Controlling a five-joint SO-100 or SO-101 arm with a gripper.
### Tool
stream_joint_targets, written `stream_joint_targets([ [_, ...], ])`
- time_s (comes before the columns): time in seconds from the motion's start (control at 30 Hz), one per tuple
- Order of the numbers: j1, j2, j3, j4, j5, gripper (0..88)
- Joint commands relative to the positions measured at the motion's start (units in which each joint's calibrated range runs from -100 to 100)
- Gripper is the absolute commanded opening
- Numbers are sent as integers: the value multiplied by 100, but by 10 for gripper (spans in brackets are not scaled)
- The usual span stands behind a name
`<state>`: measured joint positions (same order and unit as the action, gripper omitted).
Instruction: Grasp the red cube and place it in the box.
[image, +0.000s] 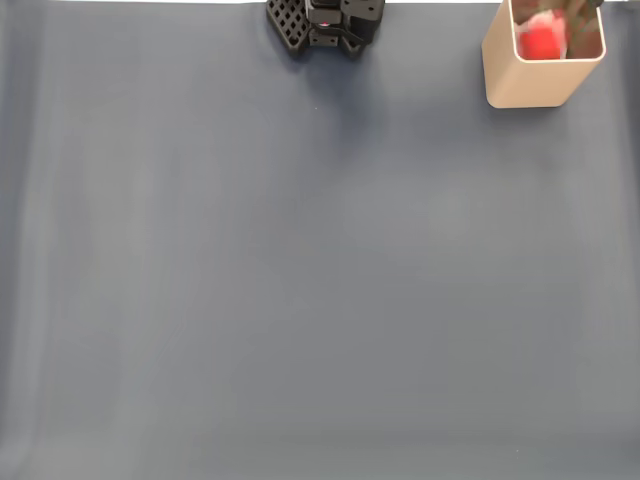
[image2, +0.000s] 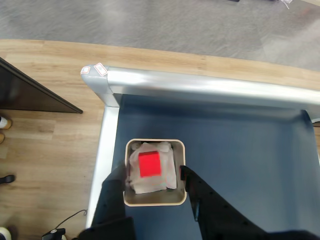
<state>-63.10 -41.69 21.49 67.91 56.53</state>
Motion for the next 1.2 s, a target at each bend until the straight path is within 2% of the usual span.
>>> stream_joint_targets([
  [0.0, 207, -102, -299, -90, 0, 366],
  [0.2, 378, -241, -35, -213, -5, 440],
  [0.43, 442, -327, 148, -353, -5, 470],
  [1.0, 428, -405, 348, -599, 15, 474],
  [1.17, 428, -405, 348, -517, 5, 444],
])
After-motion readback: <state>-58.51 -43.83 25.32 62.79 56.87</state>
